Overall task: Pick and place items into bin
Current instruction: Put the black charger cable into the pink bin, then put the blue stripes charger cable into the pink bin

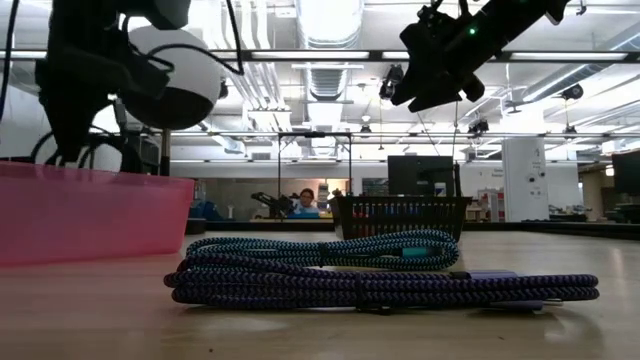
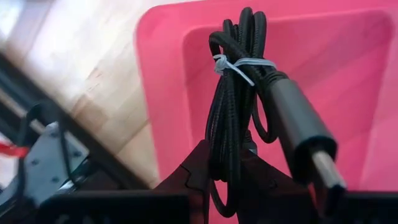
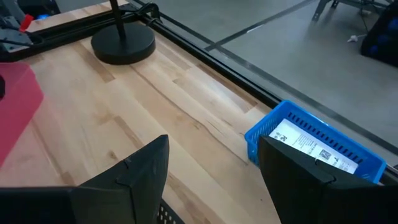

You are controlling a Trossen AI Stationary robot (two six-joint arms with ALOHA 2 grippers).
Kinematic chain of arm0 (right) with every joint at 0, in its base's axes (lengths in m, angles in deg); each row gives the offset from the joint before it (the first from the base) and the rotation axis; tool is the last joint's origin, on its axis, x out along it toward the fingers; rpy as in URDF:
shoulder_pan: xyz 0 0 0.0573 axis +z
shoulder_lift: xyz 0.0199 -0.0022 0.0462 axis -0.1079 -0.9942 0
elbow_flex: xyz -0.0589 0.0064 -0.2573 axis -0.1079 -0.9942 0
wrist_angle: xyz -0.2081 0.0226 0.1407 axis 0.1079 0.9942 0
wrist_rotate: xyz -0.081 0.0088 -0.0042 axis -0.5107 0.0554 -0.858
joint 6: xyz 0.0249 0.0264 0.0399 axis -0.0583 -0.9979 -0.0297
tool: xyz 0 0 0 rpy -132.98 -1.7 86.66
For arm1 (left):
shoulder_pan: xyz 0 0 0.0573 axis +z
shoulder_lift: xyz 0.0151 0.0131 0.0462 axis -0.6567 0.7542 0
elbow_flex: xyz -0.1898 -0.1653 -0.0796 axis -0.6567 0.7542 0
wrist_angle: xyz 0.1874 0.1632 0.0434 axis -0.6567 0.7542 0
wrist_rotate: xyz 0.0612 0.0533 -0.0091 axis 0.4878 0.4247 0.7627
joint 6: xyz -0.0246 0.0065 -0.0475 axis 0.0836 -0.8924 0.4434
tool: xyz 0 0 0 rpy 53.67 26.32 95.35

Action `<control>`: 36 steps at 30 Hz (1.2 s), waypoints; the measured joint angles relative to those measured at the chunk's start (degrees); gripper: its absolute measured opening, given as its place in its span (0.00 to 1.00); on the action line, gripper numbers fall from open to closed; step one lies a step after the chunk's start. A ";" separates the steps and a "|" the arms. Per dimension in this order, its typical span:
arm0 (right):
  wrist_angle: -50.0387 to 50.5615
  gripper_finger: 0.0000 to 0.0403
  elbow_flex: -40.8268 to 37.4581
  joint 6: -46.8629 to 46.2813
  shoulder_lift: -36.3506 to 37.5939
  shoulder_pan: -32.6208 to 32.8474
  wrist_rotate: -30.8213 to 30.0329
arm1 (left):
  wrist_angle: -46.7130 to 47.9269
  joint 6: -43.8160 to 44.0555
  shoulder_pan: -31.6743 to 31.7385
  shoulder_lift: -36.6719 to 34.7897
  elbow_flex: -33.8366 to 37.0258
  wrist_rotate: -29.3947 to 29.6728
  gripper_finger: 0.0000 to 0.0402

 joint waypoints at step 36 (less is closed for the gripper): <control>0.06 0.57 -0.02 0.68 -0.02 0.00 0.26 | -2.25 2.95 0.07 0.28 -4.78 -12.37 0.44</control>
